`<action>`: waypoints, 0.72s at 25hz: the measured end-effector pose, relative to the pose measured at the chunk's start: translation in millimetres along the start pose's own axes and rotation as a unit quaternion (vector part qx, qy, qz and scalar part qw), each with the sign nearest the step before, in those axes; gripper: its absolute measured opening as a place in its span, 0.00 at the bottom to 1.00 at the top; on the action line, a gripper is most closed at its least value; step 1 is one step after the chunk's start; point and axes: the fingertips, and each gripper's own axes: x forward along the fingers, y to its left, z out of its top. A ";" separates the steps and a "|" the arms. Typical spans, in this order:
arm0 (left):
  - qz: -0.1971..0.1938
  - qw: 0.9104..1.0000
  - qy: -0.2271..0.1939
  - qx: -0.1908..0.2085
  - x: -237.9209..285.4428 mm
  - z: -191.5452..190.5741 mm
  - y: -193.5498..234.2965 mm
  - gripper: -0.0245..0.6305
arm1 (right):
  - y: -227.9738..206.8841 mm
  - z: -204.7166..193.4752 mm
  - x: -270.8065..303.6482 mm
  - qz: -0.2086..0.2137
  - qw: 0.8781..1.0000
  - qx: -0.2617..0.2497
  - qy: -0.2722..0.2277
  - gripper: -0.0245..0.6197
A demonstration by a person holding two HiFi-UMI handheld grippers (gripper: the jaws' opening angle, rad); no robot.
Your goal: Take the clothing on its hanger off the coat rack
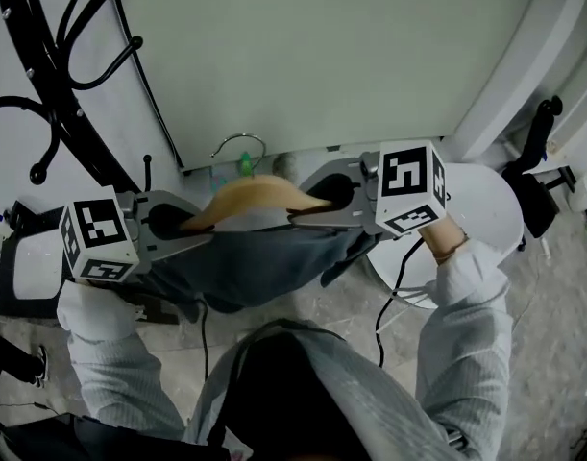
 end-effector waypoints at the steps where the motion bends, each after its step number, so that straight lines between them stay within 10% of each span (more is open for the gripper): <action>1: -0.014 1.000 -0.003 0.000 13.5 -2.5 2.9 0.09 | -1.7 -12.0 -4.5 -0.009 1.000 0.008 0.000 0.10; 18: -0.149 0.988 0.011 0.027 162.7 16.4 18.7 0.09 | -5.7 -135.2 -84.8 -0.110 0.991 0.074 -0.001 0.10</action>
